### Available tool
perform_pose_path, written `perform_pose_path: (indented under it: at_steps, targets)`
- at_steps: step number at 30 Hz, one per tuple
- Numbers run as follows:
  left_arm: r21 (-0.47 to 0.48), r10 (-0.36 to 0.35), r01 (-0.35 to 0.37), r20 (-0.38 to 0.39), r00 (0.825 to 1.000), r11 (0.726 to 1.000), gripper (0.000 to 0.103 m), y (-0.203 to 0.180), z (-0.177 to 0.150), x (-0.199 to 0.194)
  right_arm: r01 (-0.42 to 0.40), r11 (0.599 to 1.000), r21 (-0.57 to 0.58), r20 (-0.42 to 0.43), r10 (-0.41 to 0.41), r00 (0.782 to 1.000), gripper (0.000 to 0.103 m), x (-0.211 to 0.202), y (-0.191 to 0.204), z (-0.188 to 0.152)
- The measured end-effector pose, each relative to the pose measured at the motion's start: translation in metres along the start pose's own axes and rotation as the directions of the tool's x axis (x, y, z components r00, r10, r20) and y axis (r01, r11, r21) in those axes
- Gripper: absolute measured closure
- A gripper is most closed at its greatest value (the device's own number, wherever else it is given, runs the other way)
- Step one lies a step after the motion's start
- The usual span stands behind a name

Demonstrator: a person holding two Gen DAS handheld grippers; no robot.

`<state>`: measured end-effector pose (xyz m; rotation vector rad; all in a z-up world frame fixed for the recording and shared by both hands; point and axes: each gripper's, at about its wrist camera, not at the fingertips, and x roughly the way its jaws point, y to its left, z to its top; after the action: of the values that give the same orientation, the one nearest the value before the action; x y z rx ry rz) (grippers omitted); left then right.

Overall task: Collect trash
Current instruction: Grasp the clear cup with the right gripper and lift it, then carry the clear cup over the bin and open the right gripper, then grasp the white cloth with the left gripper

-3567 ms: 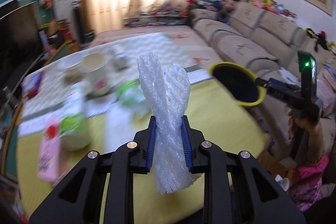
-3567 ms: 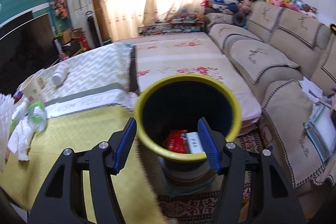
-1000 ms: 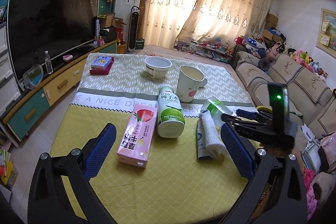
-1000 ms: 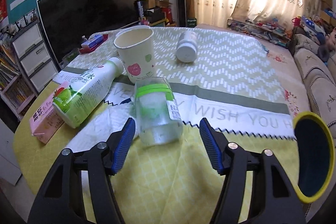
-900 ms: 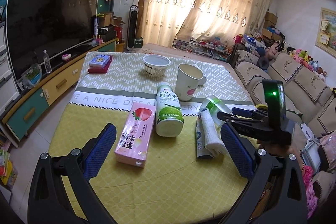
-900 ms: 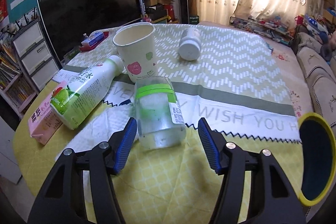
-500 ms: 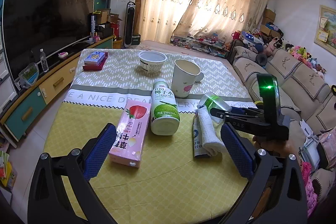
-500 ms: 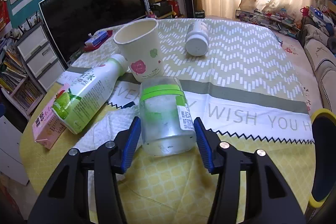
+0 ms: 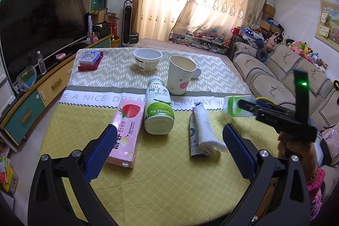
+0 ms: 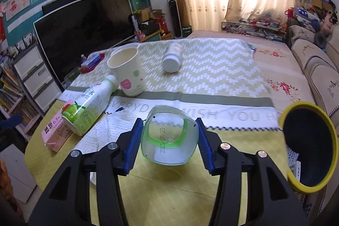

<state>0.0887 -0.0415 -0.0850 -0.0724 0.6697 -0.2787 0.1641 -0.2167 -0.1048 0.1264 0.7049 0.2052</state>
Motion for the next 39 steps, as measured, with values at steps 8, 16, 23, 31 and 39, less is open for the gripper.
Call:
perform_pose_path:
  at_steps: [8,16,23,31,39]
  targets:
    - [0.040,-0.015,0.015,-0.006,1.000,0.999,0.005,-0.019,0.001,0.005,0.057,0.998,0.029,0.076,-0.059,0.995,0.055,-0.039,-0.023,-0.003]
    - [0.071,-0.031,0.034,-0.041,0.999,0.997,0.005,-0.035,-0.002,0.022,0.338,0.922,0.189,0.073,-0.356,0.932,0.055,-0.063,-0.117,-0.013]
    - [0.103,-0.039,0.046,-0.075,0.996,0.994,0.005,-0.051,-0.005,0.038,0.505,0.831,0.234,-0.028,-0.513,0.858,0.055,-0.043,-0.180,-0.026]
    - [0.133,-0.039,0.055,-0.118,0.992,0.990,0.005,-0.065,-0.006,0.060,0.533,0.809,0.249,-0.030,-0.544,0.839,0.055,-0.037,-0.183,-0.036]
    - [0.164,-0.024,0.052,-0.165,0.986,0.985,0.005,-0.073,-0.009,0.088,0.475,0.851,0.226,0.010,-0.489,0.872,0.055,-0.051,-0.150,-0.043]
